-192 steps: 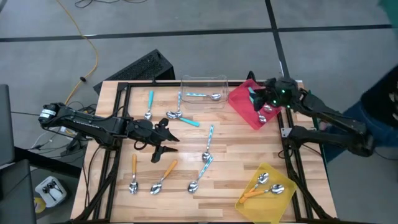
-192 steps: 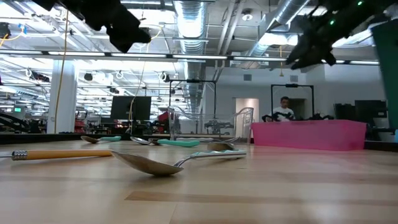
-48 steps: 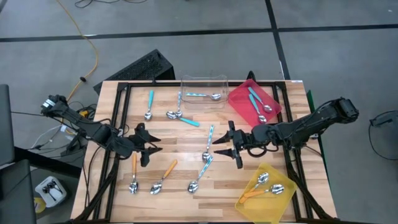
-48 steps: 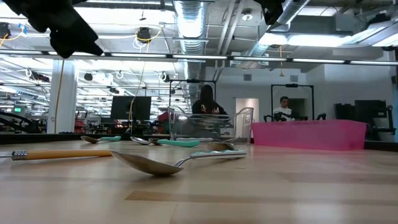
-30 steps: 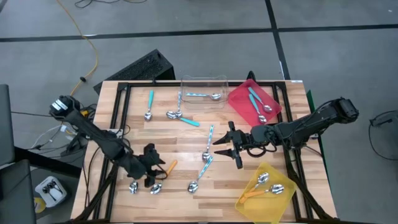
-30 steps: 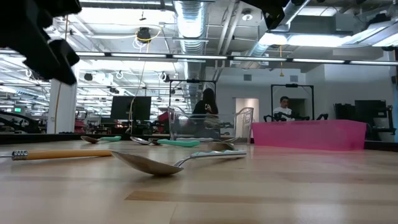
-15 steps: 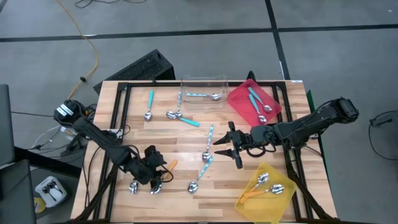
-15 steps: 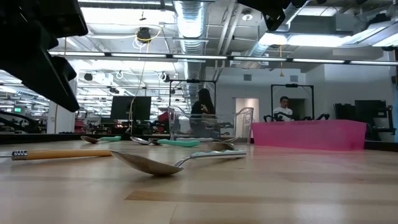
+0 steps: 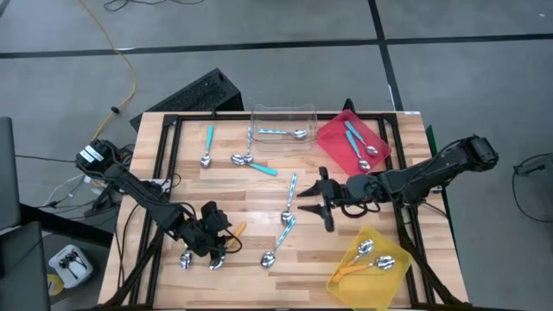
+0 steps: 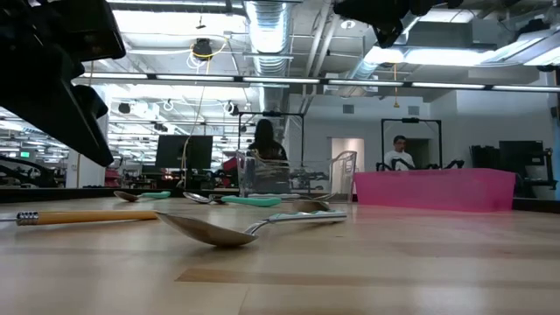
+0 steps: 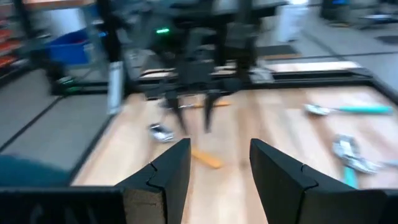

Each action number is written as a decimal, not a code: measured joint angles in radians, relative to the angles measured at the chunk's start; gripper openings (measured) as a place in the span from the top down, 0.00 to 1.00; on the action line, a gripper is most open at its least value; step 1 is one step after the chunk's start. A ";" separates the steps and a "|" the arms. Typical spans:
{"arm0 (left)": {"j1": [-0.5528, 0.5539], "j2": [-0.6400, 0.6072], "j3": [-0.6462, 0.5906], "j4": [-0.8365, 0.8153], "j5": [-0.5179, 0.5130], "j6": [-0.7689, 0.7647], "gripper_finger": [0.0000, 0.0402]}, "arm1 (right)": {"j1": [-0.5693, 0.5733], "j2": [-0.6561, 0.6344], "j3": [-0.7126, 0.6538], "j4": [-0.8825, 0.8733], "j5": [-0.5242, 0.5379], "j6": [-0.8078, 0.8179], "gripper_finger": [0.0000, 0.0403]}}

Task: Sort silverware by color (type)
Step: Put the white-blue spoon into the transparent bin

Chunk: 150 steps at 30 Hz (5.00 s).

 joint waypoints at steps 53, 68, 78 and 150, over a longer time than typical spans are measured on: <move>0.029 -0.010 0.078 -0.128 -0.044 0.156 0.54 | -0.256 0.777 0.596 -0.906 -0.157 -0.907 0.53; 0.029 -0.010 0.078 -0.128 -0.044 0.138 0.54 | -0.267 0.806 0.596 -0.936 -0.176 -0.812 0.87; 0.027 -0.010 0.078 -0.085 -0.077 0.134 0.54 | -0.260 0.806 0.593 -0.905 -0.183 -0.655 0.89; -0.048 -0.431 -0.067 0.530 -0.111 0.897 0.54 | -0.464 0.466 0.590 0.244 -0.619 -0.610 0.88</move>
